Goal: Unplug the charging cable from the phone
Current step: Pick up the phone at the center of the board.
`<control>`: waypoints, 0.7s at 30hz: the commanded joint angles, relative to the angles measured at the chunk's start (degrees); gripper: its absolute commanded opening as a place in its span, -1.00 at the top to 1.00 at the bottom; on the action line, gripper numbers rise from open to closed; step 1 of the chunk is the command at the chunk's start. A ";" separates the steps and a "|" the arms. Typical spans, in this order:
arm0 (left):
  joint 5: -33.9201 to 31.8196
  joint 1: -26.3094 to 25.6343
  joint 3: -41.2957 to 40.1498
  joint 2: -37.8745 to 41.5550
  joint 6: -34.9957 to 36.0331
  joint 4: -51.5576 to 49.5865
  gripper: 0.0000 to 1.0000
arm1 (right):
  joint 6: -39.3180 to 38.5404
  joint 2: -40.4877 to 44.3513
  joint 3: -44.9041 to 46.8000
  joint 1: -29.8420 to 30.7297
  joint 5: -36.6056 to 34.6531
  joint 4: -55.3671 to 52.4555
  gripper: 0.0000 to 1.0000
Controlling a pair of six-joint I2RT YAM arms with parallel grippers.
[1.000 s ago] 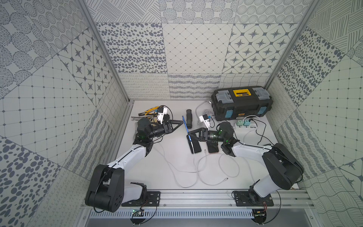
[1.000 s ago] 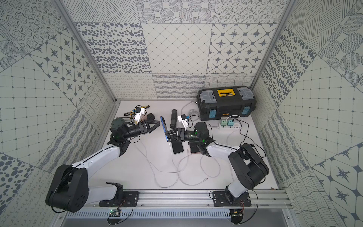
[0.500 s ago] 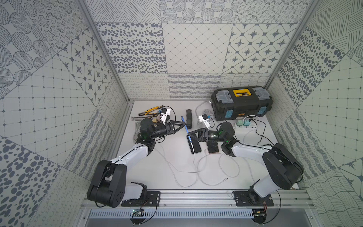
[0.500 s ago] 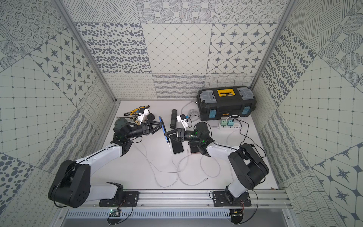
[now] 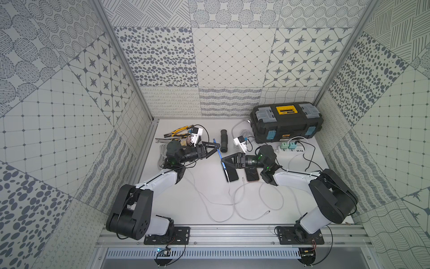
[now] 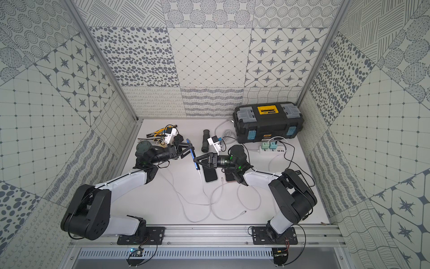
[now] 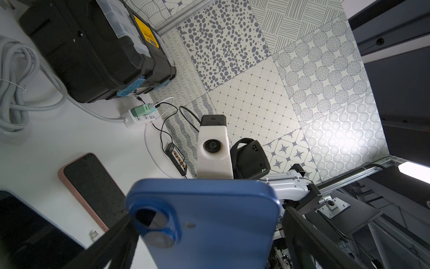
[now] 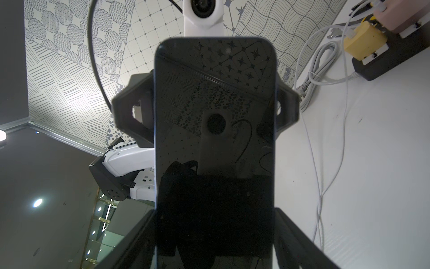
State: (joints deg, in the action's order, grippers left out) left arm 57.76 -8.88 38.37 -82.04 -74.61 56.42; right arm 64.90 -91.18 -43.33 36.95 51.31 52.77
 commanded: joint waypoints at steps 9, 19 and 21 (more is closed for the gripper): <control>2.12 -0.41 0.48 -0.66 -1.17 5.76 -0.88 | -3.10 0.21 -3.04 0.32 -0.93 0.64 0.07; 1.64 -0.43 0.57 -1.27 -1.15 5.94 -0.50 | -3.75 0.44 -2.90 0.32 -1.04 -0.53 0.05; 1.61 -0.49 0.57 -1.38 -1.17 6.17 -0.47 | -4.01 0.74 -2.90 0.32 -1.04 -1.10 0.00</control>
State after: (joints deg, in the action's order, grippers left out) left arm 58.02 -9.17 38.37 -83.18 -76.18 57.76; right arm 62.08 -91.18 -44.49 37.06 50.98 50.35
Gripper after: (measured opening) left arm 0.778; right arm 0.756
